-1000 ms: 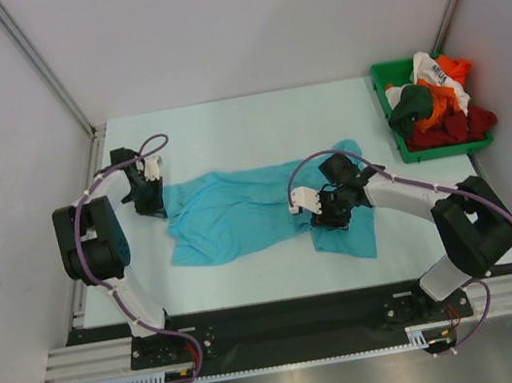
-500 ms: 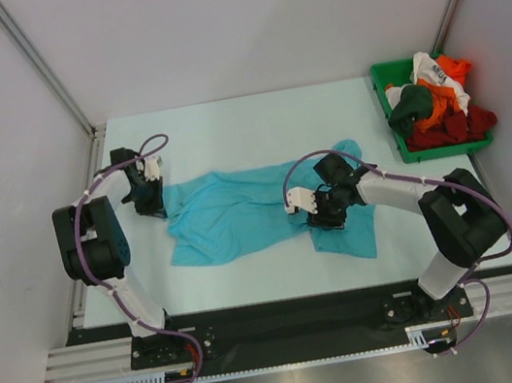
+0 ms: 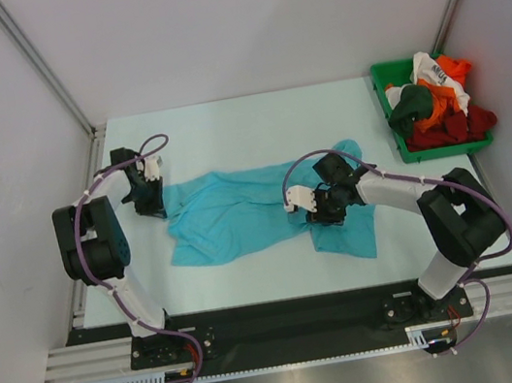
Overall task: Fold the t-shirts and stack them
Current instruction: Flatten the tshirt out
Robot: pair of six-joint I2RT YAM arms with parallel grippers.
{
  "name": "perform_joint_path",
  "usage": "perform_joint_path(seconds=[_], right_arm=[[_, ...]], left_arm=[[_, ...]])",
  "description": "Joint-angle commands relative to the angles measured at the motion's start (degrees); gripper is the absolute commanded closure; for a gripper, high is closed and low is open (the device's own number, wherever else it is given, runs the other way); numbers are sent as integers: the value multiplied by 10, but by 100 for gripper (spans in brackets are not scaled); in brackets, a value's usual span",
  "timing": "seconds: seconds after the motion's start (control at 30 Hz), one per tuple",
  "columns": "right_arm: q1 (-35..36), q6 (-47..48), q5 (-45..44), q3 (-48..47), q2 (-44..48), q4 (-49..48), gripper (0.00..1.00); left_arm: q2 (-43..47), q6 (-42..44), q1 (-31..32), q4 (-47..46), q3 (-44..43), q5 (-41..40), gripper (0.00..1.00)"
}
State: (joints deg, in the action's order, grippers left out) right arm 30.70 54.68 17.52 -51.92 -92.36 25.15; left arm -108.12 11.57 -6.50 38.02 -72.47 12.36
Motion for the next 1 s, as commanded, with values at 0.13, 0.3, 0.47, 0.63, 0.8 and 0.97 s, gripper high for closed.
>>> perform_joint_path(seconds=[0.13,0.3,0.47,0.63,0.8,0.97], right_arm=[[3,-8,-10,-13,-8,-12,78],[2,-8,-21,-31,4,6,100],[-45,-37,-27,-107,27,47,100],[-74,-34,-34,-133,37,61,100],[-76,-37,-38,-115,36,39,100],[-67,-58,-60,-109,30,5,62]], left_arm=[[-3,7,1,-5,-12,1,100],[6,11,1,0,-18,1,99],[38,25,1,0,-19,-8,99],[34,29,2,5,-31,1,100],[23,27,7,11,-51,10,100],[14,27,12,14,-57,9,100]])
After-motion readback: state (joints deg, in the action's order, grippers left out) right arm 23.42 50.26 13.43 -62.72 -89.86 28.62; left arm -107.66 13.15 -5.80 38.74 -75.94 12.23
